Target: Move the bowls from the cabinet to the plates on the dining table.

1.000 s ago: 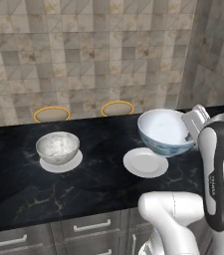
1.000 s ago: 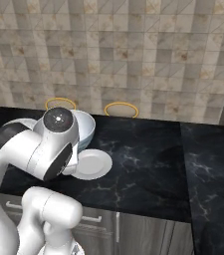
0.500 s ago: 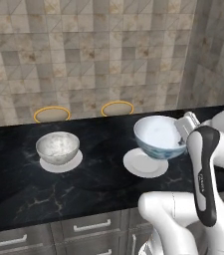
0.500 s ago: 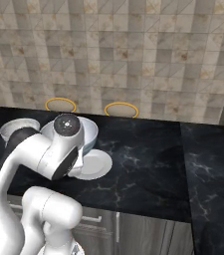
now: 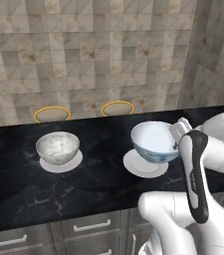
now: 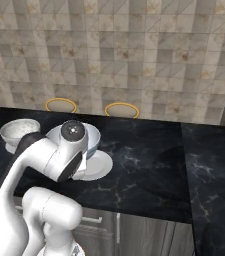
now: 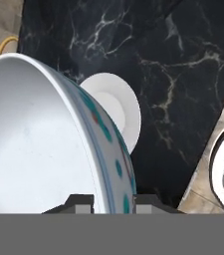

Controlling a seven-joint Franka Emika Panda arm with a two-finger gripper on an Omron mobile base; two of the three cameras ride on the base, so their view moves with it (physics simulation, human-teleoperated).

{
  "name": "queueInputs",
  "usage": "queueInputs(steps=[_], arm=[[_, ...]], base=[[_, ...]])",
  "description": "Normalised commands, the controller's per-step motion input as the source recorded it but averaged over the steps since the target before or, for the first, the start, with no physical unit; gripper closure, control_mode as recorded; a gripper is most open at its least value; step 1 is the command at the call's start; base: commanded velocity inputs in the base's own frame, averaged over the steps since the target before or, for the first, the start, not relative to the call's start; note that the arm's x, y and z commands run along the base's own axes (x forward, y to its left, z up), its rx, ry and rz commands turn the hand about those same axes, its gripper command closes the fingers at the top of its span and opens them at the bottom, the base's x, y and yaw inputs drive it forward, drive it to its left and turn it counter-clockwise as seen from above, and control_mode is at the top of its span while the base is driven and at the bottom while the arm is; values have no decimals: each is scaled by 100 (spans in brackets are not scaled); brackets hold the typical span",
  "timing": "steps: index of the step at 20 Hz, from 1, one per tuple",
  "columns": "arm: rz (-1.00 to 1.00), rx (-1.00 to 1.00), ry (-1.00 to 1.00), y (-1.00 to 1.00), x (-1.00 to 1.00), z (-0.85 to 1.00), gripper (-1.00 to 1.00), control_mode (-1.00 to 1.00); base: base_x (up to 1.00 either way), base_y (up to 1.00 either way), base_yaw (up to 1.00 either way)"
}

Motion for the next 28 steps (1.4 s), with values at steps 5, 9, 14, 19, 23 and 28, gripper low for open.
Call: queueInputs(steps=[5,9,14,19,23,28], arm=[[0,0,3,0,19,-24,100,-100],[0,0,2,0,24,-23,100,-100],[0,0,1,0,29,-24,100,-100],[0,0,2,0,28,-25,100,-100],[0,0,2,0,25,-24,100,-100],[0,0,2,0,23,-24,100,-100]], base=[[0,0,0],[0,0,0],[0,0,0],[0,0,0],[0,0,0],[0,0,0]])
